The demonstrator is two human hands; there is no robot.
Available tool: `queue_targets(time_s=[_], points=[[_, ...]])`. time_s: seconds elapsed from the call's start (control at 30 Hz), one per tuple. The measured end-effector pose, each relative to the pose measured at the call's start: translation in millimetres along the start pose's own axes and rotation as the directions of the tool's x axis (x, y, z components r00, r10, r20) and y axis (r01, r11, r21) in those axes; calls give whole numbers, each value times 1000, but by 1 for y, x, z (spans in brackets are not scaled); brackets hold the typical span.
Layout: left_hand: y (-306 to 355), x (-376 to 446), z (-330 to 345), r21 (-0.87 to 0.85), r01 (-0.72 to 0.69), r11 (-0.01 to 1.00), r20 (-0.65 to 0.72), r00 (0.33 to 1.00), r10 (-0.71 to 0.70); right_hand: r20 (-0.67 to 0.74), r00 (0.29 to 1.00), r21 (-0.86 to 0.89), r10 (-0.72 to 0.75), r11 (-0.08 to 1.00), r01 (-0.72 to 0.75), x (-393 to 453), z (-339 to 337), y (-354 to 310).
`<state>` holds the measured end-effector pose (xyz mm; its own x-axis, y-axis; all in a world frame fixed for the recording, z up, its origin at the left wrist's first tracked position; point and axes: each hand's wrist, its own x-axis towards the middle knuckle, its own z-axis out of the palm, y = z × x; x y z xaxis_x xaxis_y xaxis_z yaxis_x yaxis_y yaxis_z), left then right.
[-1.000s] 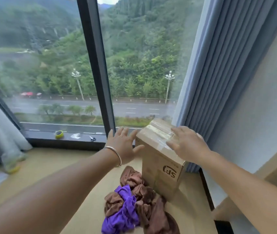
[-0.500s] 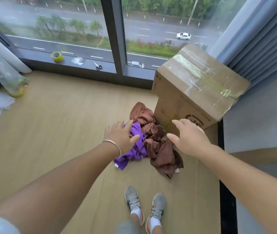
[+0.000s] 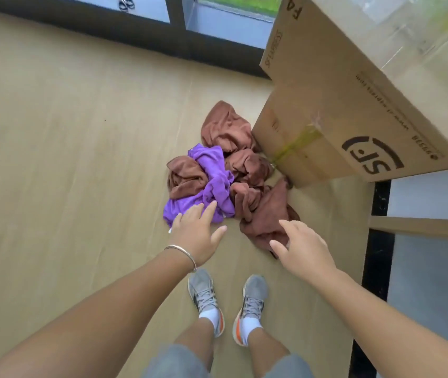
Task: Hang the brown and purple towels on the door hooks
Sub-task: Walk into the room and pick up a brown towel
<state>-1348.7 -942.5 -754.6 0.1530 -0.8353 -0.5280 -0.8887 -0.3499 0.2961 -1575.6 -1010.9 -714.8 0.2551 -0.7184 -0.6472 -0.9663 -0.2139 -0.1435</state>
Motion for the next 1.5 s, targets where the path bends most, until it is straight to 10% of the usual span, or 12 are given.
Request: queue_targets(time_s=[0.57, 0.93, 1.2, 1.5], points=[[-22, 192, 404, -253, 159, 954, 257, 962, -92, -109, 980, -150, -166, 977, 149, 258, 330, 134], [-25, 290, 427, -299, -80, 951, 129, 984, 123, 45, 720, -463, -692, 624, 629, 415, 270, 159], [-13, 285, 434, -323, -37, 946, 194, 976, 104, 221, 828, -649, -515, 556, 519, 403, 266, 146], [22, 250, 418, -505, 194, 841, 321, 947, -25, 40, 894, -575, -446, 721, 385, 321, 237, 151]])
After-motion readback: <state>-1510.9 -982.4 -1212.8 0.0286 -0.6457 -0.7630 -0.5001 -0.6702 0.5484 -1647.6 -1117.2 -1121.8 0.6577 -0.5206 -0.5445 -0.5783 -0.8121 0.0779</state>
